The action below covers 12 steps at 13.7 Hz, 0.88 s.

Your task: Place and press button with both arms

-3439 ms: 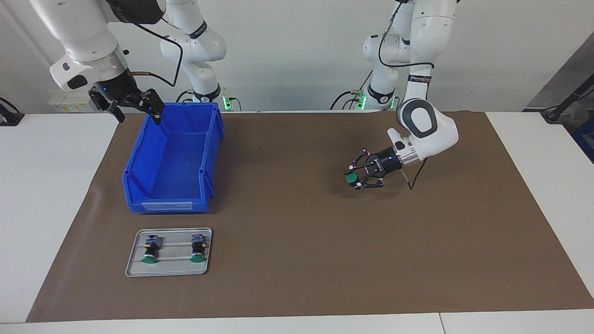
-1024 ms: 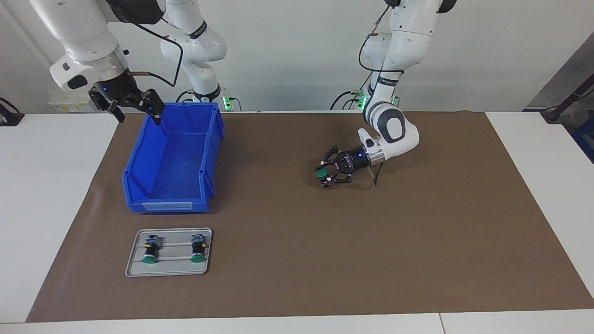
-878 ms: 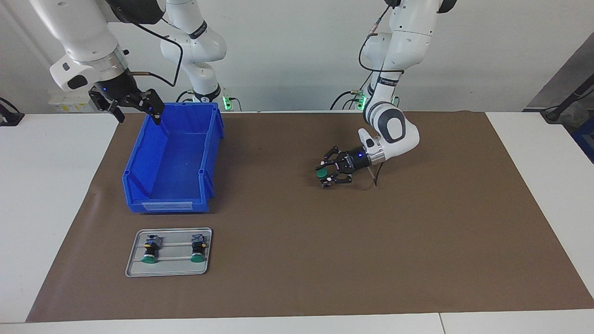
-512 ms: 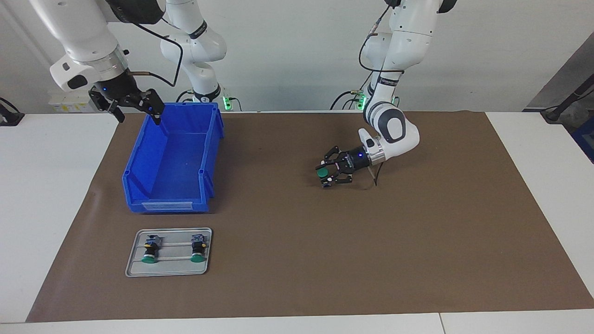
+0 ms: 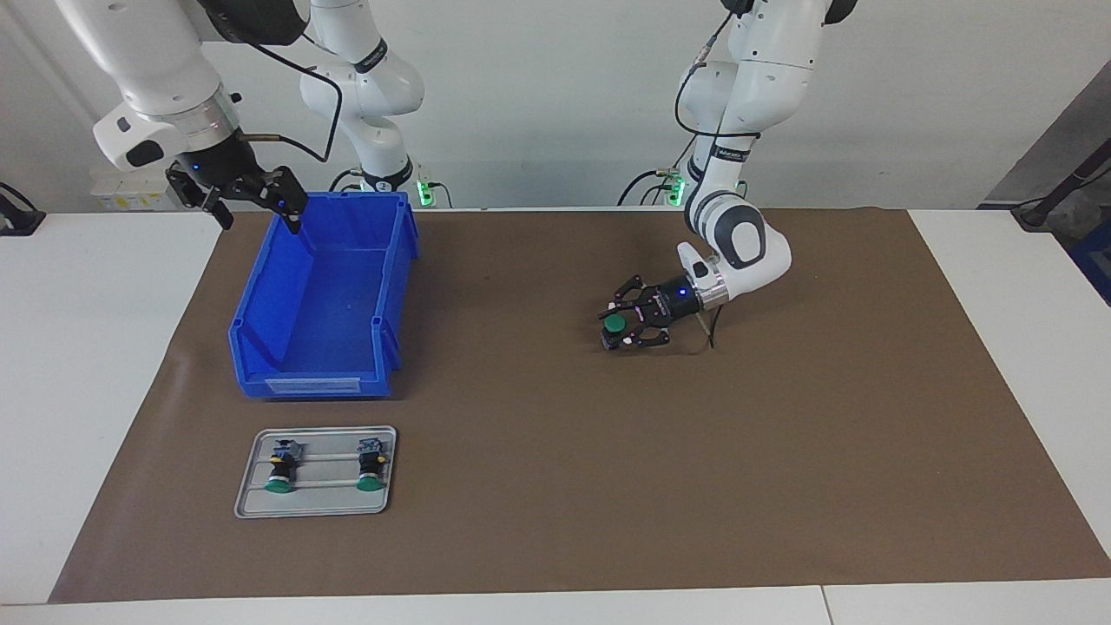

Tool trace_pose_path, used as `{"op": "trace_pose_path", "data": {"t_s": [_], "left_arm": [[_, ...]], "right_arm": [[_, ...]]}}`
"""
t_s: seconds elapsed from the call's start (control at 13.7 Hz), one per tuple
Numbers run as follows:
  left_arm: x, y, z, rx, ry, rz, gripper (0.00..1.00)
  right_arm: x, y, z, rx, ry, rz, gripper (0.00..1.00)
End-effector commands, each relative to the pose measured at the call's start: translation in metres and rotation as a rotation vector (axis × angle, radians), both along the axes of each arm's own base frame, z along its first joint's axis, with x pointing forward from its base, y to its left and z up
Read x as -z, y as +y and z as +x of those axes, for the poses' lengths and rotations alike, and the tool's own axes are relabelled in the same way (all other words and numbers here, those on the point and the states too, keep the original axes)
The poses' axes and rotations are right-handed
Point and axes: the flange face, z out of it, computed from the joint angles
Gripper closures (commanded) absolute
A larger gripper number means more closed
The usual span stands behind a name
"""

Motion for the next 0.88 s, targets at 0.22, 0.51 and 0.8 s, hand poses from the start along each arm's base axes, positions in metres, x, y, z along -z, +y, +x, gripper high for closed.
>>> {"op": "trace_pose_path", "data": {"t_s": [0.22, 0.51, 0.8], "left_arm": [[-0.01, 0.0, 0.01, -0.015, -0.024, -0.012, 0.46], [-0.026, -0.005, 0.023, -0.031, -0.008, -0.038, 0.46], [-0.065, -0.016, 0.05, -0.105, 0.036, -0.037, 0.46]], "right_arm": [[-0.001, -0.001, -0.006, -0.024, 0.004, 0.006, 0.0], [-0.002, -0.001, -0.007, -0.024, 0.002, 0.006, 0.0], [-0.001, -0.001, -0.006, -0.024, 0.004, 0.006, 0.0]]}}
